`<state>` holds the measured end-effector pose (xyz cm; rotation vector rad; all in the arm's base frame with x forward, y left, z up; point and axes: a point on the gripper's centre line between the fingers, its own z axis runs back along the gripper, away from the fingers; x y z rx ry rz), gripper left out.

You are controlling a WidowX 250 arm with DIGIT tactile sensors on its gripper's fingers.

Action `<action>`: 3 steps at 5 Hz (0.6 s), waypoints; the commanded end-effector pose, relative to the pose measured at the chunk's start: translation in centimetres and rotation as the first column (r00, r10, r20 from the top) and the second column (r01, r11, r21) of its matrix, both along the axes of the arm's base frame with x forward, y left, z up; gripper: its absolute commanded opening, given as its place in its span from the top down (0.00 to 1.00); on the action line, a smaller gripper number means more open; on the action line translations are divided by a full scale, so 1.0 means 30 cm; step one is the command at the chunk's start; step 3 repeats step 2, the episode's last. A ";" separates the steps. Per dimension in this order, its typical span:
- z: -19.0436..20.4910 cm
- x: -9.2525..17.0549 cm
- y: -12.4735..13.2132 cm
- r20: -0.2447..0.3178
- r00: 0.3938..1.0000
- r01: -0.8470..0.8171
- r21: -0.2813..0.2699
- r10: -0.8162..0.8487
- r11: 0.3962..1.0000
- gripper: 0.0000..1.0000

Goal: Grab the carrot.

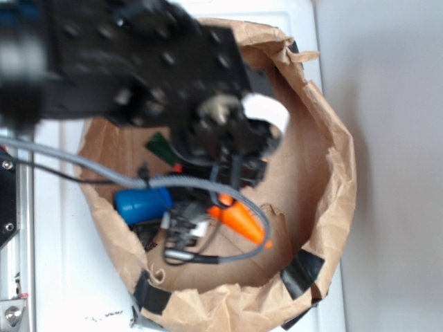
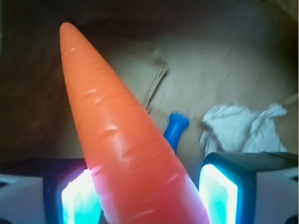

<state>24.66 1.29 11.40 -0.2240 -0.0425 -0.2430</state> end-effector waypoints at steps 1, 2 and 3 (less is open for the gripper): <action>0.201 0.019 0.035 0.062 0.998 -0.006 -0.027 0.008 1.000 1.00; 0.213 0.005 -0.004 0.163 0.987 -0.027 0.107 0.009 0.994 1.00; 0.213 0.005 -0.004 0.163 0.987 -0.027 0.107 0.009 0.994 1.00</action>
